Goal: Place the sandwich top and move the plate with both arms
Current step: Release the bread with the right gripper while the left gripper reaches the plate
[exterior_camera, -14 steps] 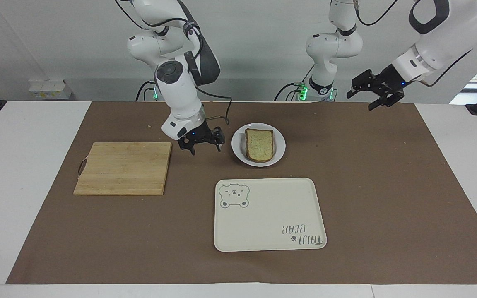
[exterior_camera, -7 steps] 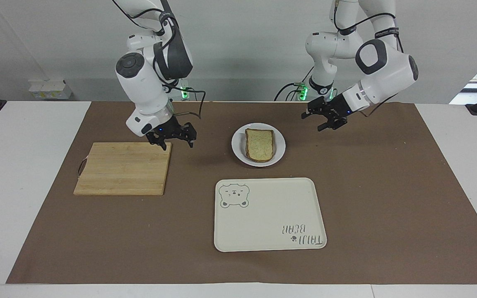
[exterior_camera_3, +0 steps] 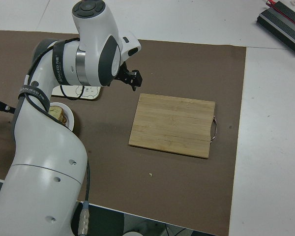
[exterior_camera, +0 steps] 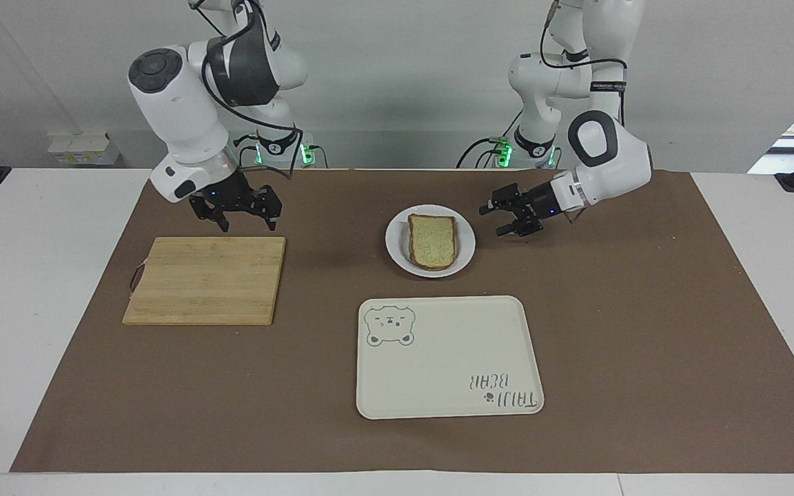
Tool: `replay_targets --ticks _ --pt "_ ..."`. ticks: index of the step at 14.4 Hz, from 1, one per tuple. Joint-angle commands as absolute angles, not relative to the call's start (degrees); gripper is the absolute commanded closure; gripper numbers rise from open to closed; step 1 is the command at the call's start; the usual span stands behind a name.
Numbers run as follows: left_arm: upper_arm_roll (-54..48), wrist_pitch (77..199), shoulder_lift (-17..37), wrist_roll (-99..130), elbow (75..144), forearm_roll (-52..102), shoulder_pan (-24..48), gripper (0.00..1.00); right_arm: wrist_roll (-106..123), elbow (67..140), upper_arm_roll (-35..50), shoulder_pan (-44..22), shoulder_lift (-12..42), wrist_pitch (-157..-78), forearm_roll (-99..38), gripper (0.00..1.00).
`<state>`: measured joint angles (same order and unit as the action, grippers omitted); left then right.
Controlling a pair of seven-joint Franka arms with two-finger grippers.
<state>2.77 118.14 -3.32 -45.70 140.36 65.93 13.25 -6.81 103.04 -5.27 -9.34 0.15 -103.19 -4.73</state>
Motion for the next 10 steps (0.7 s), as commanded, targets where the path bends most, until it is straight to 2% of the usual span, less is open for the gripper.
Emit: replay_targets --ticks 1,3,7,8,10 --pt "3.52 119.44 0.68 -52.18 140.71 70.82 14.59 0.16 -6.15 102.13 -4.75 -6.69 -1.05 -101.95 -3.43 0.00" --pt "3.52 119.36 3.85 -55.89 140.71 74.87 14.59 0.19 -6.59 102.13 -4.83 -5.72 -2.28 -101.87 -2.73 0.00" --pt "3.52 119.36 6.58 -57.29 140.89 78.13 16.70 0.32 -6.15 101.00 -5.01 -2.38 -4.39 -99.15 -2.81 0.00" --pt "3.52 119.36 6.68 -57.57 141.06 78.22 16.79 0.39 -5.98 99.77 -5.18 -1.59 -4.48 -97.31 -2.81 0.00" --pt "3.52 119.36 6.59 -57.74 141.94 78.92 17.48 0.67 -4.76 95.56 -5.54 -0.88 -4.13 -93.01 -2.81 0.00"
